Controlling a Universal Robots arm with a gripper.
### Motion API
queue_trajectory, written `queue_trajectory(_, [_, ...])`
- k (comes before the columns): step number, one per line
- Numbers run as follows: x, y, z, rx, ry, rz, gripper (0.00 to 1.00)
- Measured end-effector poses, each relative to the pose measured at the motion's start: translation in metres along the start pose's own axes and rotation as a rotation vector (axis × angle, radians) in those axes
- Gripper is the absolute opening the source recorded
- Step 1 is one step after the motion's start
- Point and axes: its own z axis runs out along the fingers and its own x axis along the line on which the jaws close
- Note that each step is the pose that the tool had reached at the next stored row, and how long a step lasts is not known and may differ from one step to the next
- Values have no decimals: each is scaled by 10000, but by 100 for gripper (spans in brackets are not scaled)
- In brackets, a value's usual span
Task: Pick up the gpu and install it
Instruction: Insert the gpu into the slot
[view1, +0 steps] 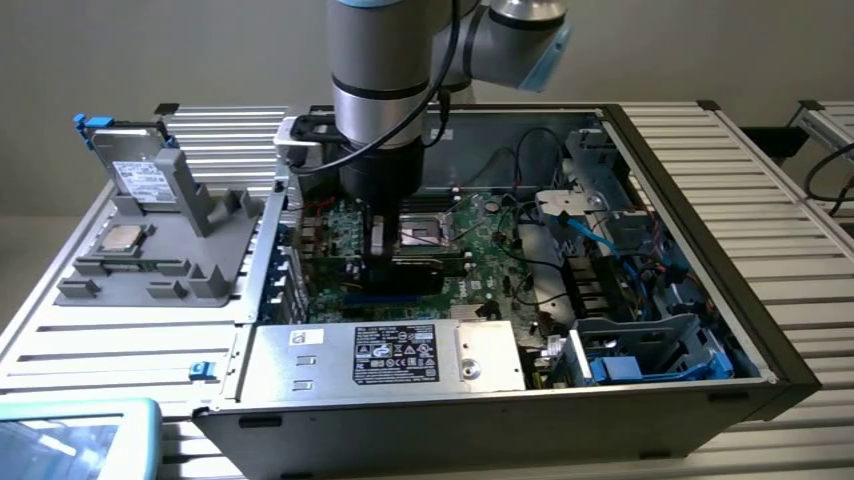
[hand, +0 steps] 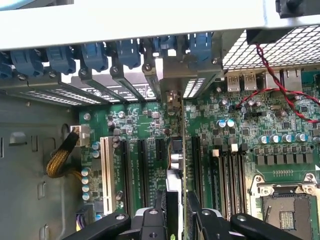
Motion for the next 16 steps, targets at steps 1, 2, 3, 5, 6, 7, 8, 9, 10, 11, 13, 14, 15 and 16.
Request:
queue_trajectory(1, [1, 11, 4, 3, -1, -3, 27])
queue_trajectory(2, [2, 28, 10, 1, -2, -3, 27])
queue_trajectory(3, [3, 43, 13, 1, -2, 1, 27])
queue_trajectory(5, [3, 46, 13, 2, -1, -2, 27])
queue_trajectory(6, [3, 48, 13, 1, -1, 0, 27])
queue_trajectory(7, [3, 49, 13, 1, 0, 0, 27])
queue_trajectory(8, [3, 50, 13, 2, 0, 0, 27])
queue_trajectory(9, [3, 50, 14, 2, -1, 0, 27])
queue_trajectory(10, [3, 50, 14, 2, -1, 1, 27])
queue_trajectory(11, [3, 50, 14, 2, -1, 0, 27])
queue_trajectory(13, [3, 43, 13, -1, -1, 0, 27])
queue_trajectory(14, [2, 29, 10, -9, -2, 3, 27])
queue_trajectory(15, [2, 19, 2, -20, -3, 3, 27])
queue_trajectory(16, [2, 13, -14, -37, -7, -1, 27])
